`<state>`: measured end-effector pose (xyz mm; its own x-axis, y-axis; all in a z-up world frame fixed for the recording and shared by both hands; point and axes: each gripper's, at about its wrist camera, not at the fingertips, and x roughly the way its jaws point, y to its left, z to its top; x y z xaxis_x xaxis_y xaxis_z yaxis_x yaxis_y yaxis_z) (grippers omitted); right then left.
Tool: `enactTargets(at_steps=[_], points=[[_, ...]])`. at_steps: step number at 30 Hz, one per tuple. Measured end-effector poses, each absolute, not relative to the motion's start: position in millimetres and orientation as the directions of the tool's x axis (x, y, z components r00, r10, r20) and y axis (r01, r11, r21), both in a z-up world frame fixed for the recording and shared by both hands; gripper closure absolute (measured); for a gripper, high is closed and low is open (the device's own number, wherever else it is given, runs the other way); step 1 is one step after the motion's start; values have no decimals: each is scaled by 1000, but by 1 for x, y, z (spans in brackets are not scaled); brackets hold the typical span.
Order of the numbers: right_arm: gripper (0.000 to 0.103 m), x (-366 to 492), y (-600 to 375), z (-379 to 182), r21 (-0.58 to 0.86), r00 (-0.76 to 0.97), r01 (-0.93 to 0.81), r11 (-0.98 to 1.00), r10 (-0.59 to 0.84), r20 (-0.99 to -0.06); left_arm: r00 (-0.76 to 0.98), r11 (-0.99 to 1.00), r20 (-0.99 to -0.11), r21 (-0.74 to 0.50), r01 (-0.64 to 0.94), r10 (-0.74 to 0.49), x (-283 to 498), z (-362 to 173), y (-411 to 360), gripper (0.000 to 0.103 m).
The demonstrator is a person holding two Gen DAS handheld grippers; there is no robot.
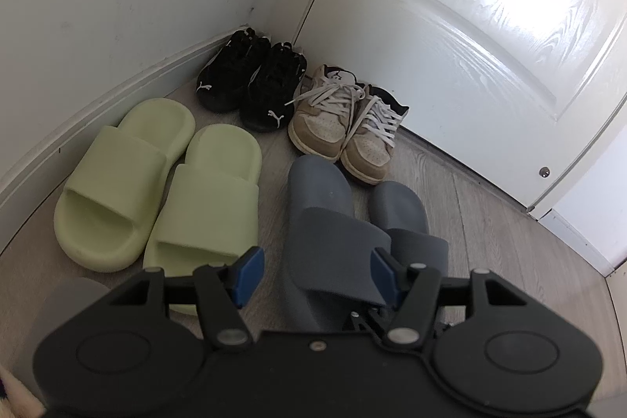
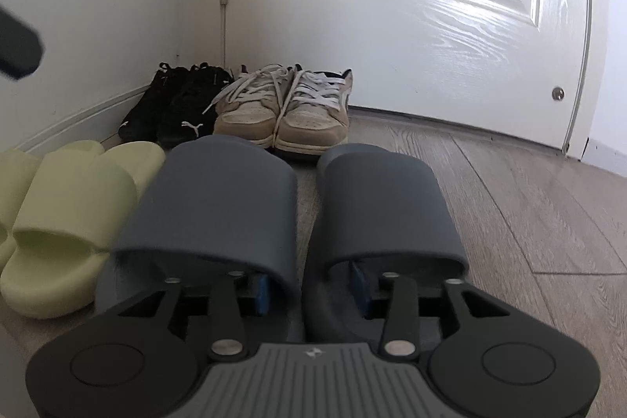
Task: Organize scattered shoes
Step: 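Lower the dark grey slides beside the green slides with the right gripper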
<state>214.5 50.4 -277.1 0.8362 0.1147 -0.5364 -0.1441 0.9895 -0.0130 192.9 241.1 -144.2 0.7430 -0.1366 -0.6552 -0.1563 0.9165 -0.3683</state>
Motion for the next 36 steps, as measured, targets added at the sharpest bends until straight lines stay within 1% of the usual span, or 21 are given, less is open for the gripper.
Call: enactTargets(at_steps=[1, 4, 8, 10, 12, 20, 25, 26, 28, 30, 32, 34, 36], points=[[37, 216, 48, -276, -7, 832, -144, 990, 117, -543, 743, 915, -655, -370, -158, -137, 193, -144, 241, 42], [36, 220, 38, -271, 28, 809, -151, 988, 140, -571, 742, 912, -656, -377, -161, -141, 193, -145, 240, 42], [33, 228, 34, -266, 10, 779, -175, 985, 145, -611, 740, 911, -657, -380, -161, -144, 194, -146, 240, 42], [27, 233, 32, -262, 23, 755, -180, 983, 153, -637, 739, 911, -658, -381, -160, -145, 195, -146, 239, 42], [24, 239, 29, -259, 46, 729, -180, 983, 164, -664, 737, 911, -660, -379, -159, -146, 195, -146, 239, 42], [23, 262, 19, -245, 137, 614, -171, 976, 214, -760, 732, 905, -664, -391, -168, -151, 196, -148, 237, 42], [19, 276, 12, -237, 192, 535, -159, 968, 248, -808, 729, 903, -667, -394, -171, -153, 197, -149, 237, 42], [19, 277, 12, -236, 194, 527, -158, 968, 249, -812, 728, 903, -669, -393, -172, -152, 198, -150, 237, 42], [19, 278, 17, -235, 146, 506, -184, 972, 221, -834, 726, 902, -671, -394, -174, -153, 198, -150, 237, 42], [18, 280, 23, -237, 130, 483, -204, 970, 215, -849, 724, 900, -672, -399, -177, -156, 199, -151, 238, 42], [16, 282, 29, -241, 139, 451, -217, 966, 225, -863, 723, 897, -673, -403, -180, -158, 199, -152, 239, 42], [10, 283, 29, -245, 140, 418, -221, 965, 223, -880, 723, 896, -672, -406, -181, -158, 198, -152, 240, 42], [9, 286, 33, -249, 139, 385, -232, 963, 222, -896, 723, 895, -673, -407, -182, -159, 198, -152, 241, 42]])
